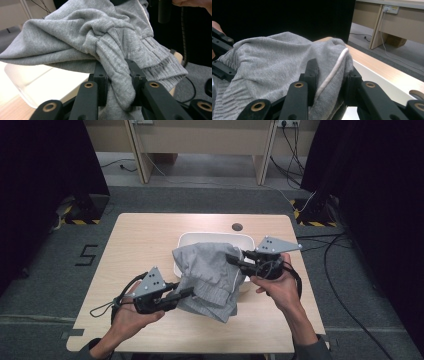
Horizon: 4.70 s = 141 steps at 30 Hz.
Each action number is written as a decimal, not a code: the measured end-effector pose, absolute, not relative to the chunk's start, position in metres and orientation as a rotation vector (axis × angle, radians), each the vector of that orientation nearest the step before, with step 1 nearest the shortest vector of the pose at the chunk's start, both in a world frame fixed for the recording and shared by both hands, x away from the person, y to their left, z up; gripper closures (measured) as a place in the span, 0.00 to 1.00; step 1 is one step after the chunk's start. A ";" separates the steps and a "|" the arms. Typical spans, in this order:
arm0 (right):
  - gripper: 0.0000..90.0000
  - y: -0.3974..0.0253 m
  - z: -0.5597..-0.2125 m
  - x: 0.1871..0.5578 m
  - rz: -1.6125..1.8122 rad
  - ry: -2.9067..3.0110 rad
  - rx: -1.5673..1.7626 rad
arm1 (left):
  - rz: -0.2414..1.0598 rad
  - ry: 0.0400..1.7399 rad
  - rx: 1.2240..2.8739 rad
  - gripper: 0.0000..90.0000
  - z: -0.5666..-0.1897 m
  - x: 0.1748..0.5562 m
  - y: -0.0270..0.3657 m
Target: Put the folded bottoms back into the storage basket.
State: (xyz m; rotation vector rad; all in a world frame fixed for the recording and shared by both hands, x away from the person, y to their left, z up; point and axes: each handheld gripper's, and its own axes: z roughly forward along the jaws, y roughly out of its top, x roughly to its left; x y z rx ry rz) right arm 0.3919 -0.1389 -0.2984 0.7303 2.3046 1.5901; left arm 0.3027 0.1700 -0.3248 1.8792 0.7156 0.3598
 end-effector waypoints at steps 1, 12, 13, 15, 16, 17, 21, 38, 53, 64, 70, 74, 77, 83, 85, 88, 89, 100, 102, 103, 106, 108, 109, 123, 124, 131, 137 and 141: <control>0.79 -0.138 -0.297 0.397 1.584 2.304 0.731 | 0.360 0.722 1.875 0.81 -0.325 0.305 0.170; 0.79 -0.133 -0.297 0.431 1.561 2.293 0.790 | 0.360 0.788 1.850 0.81 -0.326 0.339 0.170; 0.79 -0.133 -0.296 0.434 1.562 2.289 0.793 | 0.361 0.792 1.847 0.81 -0.326 0.342 0.169; 0.79 -0.133 -0.295 0.440 1.561 2.282 0.803 | 0.368 0.797 1.845 0.81 -0.325 0.348 0.168; 0.79 -0.133 -0.295 0.443 1.564 2.276 0.806 | 0.371 0.801 1.843 0.81 -0.324 0.352 0.165; 0.79 -0.132 -0.294 0.448 1.552 2.276 0.817 | 0.370 0.804 1.844 0.81 -0.324 0.355 0.164; 0.79 -0.132 -0.293 0.463 1.521 2.271 0.831 | 0.380 0.823 1.843 0.81 -0.325 0.369 0.158; 0.79 -0.126 -0.317 0.511 1.394 2.283 0.921 | 0.387 0.926 1.879 0.81 -0.355 0.416 0.143; 0.79 -0.122 -0.341 0.529 1.323 2.304 0.982 | 0.382 0.982 1.903 0.81 -0.378 0.433 0.137; 0.79 -0.124 -0.368 0.535 1.265 2.334 1.051 | 0.368 1.022 1.956 0.81 -0.402 0.438 0.128; 0.79 -0.123 -0.380 0.540 1.215 2.348 1.079 | 0.376 1.036 1.982 0.80 -0.409 0.439 0.124; 0.79 -0.122 -0.387 0.542 1.187 2.352 1.102 | 0.383 1.047 1.993 0.80 -0.412 0.440 0.121; 0.79 -0.120 -0.391 0.543 1.188 2.357 1.120 | 0.375 1.054 2.000 0.80 -0.415 0.440 0.119; 0.79 -0.117 -0.396 0.541 1.149 2.390 1.133 | 0.348 1.071 2.022 0.77 -0.419 0.442 0.121; 0.78 -0.116 -0.399 0.541 1.139 2.399 1.135 | 0.344 1.073 2.026 0.76 -0.420 0.441 0.122; 0.77 -0.116 -0.399 0.539 1.120 2.398 1.117 | 0.346 1.093 2.020 0.70 -0.421 0.441 0.122; 0.77 -0.116 -0.399 0.538 1.121 2.403 1.115 | 0.345 1.107 2.013 0.65 -0.421 0.441 0.123; 0.62 -0.121 -0.397 0.530 1.159 2.385 1.180 | 0.368 1.101 1.956 0.55 -0.408 0.436 0.130; 0.61 -0.122 -0.395 0.528 1.173 2.380 1.173 | 0.369 1.097 1.950 0.55 -0.407 0.435 0.131; 0.61 -0.122 -0.394 0.527 1.176 2.380 1.169 | 0.367 1.095 1.949 0.55 -0.406 0.435 0.131; 0.61 -0.122 -0.390 0.523 1.197 2.370 1.160 | 0.360 1.096 1.939 0.55 -0.405 0.432 0.134; 0.60 -0.123 -0.388 0.520 1.205 2.369 1.148 | 0.353 1.091 1.934 0.55 -0.404 0.431 0.135; 0.60 -0.123 -0.387 0.519 1.212 2.367 1.144 | 0.353 1.093 1.928 0.54 -0.403 0.430 0.136; 0.57 -0.124 -0.377 0.502 1.265 2.365 1.093 | 0.283 1.085 1.875 0.45 -0.395 0.423 0.142; 0.57 -0.125 -0.376 0.501 1.265 2.367 1.091 | 0.280 1.077 1.874 0.43 -0.394 0.422 0.143; 0.51 -0.129 -0.373 0.491 1.295 2.350 1.095 | 0.290 1.084 1.872 0.32 -0.391 0.418 0.147; 0.47 -0.133 -0.372 0.480 1.310 2.334 1.093 | 0.292 1.092 1.860 0.28 -0.390 0.413 0.153; 0.46 -0.136 -0.371 0.471 1.318 2.326 1.071 | 0.291 1.109 1.858 0.23 -0.392 0.409 0.157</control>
